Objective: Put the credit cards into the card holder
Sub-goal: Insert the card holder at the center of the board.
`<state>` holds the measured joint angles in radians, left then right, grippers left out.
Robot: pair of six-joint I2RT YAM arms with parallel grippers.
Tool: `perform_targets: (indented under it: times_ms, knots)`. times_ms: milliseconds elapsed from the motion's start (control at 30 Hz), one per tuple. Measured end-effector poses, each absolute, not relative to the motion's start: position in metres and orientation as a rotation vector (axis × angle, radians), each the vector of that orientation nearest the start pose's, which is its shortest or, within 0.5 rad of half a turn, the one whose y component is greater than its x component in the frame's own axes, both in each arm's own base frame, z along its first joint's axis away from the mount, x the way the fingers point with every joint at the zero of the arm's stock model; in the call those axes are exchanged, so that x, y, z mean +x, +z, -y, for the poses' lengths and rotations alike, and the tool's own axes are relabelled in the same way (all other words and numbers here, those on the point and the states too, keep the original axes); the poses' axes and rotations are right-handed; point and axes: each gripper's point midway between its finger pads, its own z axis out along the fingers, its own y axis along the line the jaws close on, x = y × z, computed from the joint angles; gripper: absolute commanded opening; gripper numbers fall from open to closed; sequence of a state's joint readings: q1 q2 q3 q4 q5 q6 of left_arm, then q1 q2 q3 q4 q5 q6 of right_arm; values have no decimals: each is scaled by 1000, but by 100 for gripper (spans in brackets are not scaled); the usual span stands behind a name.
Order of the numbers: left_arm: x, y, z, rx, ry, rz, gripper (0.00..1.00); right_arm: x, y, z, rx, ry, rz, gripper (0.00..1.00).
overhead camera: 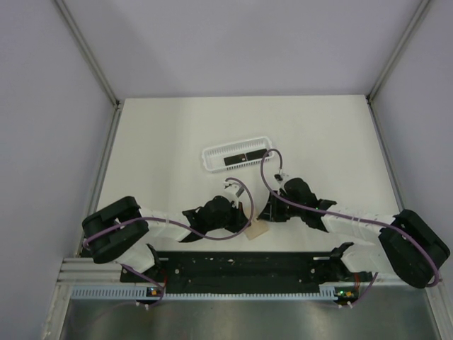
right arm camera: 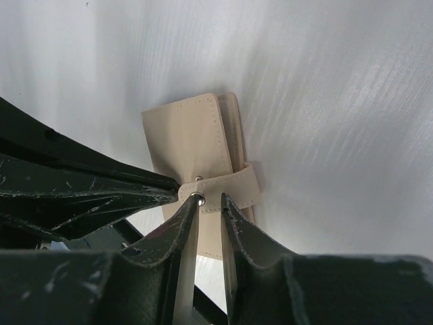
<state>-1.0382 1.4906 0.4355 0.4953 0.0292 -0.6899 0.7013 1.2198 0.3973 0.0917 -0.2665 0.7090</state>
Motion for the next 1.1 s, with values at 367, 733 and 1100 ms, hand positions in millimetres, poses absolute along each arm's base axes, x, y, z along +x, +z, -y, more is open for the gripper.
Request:
perform_targets:
  times_ms: [367,733,1100]
  knots:
    - [158,34,331,420,-997,-2279,0,178,43,-251,-157,1013,-2482,20]
    - [159,33,332,420,-999,-2277,0,176,40,-254,-170,1036,-2494,17]
    - [159,33,332,420,-999,-2276,0,173,35,-255,-176,1040,-2514,18]
